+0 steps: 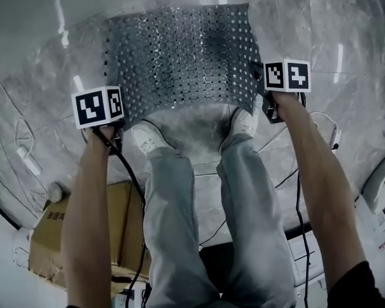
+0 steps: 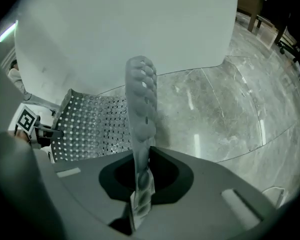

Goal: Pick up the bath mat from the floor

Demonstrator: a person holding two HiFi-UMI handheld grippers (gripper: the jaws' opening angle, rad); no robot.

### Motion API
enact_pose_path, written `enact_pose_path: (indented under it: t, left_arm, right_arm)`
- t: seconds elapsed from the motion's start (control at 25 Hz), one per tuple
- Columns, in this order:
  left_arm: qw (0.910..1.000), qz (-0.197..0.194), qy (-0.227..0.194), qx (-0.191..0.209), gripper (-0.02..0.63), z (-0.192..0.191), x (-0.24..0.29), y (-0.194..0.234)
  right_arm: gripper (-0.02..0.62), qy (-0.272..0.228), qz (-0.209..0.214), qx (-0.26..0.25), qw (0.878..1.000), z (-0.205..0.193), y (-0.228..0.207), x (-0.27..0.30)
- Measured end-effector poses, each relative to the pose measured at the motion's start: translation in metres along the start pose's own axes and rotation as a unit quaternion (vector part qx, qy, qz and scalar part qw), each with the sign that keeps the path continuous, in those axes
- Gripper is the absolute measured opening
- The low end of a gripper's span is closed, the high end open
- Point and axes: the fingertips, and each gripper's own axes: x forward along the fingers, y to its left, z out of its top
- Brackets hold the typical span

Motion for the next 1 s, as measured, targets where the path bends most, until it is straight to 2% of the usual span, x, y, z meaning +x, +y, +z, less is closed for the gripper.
enact_pose_path:
  t: [0.28,0.56,0.84,1.0]
  left_arm:
    - [0.9996,-0.026,-0.007,0.010,0.025,0.000,-0.036,-0.032]
    - [0.9976,-0.052,-0.012,0.045,0.025,-0.006,-0.075,-0.064]
    - [0.9962,-0.077,-0.030,0.029,0.025,-0.011,-0.120,-0.084]
    - [0.9944,-0.088,-0.047,0.033,0.024,-0.017,-0.159,-0.094]
  right_arm:
    - [0.020,-0.003,0.026,0.003,1.000,-0.002,0.035,-0.031]
    - [0.020,-0.003,0.051,0.004,0.999,-0.011,0.071,-0.058]
    - [0.020,-0.009,0.066,0.012,0.998,-0.020,0.096,-0.091]
    - [0.020,-0.017,0.081,0.004,0.997,-0.020,0.113,-0.123]
